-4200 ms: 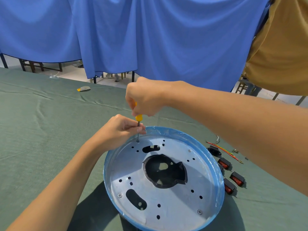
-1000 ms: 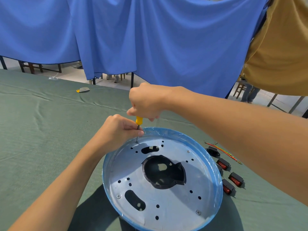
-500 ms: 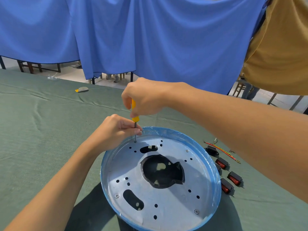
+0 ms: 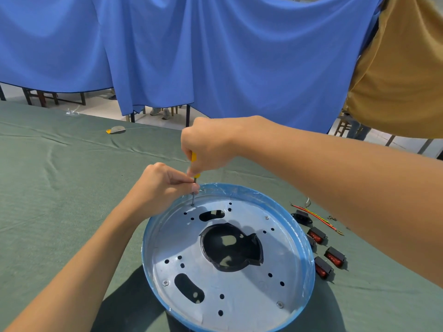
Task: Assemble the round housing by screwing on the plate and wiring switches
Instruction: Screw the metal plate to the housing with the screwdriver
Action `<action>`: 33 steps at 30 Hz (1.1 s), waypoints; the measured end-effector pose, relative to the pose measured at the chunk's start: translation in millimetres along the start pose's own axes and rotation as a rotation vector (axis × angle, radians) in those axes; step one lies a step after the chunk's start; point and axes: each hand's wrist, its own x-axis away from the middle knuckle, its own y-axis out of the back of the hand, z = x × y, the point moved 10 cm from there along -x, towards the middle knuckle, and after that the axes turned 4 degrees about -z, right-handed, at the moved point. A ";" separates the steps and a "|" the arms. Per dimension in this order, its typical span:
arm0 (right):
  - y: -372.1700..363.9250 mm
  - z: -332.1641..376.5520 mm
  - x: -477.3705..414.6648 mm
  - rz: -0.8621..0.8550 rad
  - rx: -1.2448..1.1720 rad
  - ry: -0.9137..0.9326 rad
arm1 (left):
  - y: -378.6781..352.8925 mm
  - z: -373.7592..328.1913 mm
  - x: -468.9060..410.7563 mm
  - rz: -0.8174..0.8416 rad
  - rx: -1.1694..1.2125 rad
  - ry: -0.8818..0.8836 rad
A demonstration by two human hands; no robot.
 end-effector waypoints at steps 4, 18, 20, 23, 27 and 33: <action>3.2 14.6 1.4 0.013 0.076 0.124 | -3.6 1.1 0.5 0.058 0.001 -0.006; -12.9 25.5 -14.5 0.283 0.135 -0.080 | -6.1 8.8 3.0 0.028 0.146 0.065; -15.4 24.2 -13.4 0.303 0.090 -0.120 | -6.5 8.4 3.5 0.031 0.152 0.067; -5.2 22.1 -9.2 0.187 0.050 -0.147 | -8.9 8.4 2.3 0.064 0.134 0.051; 20.8 25.9 -3.8 -0.071 0.034 -0.035 | -15.0 8.1 2.9 0.113 0.092 0.045; -0.1 26.1 -9.7 0.043 0.001 0.003 | -16.5 8.1 3.7 0.119 0.108 0.043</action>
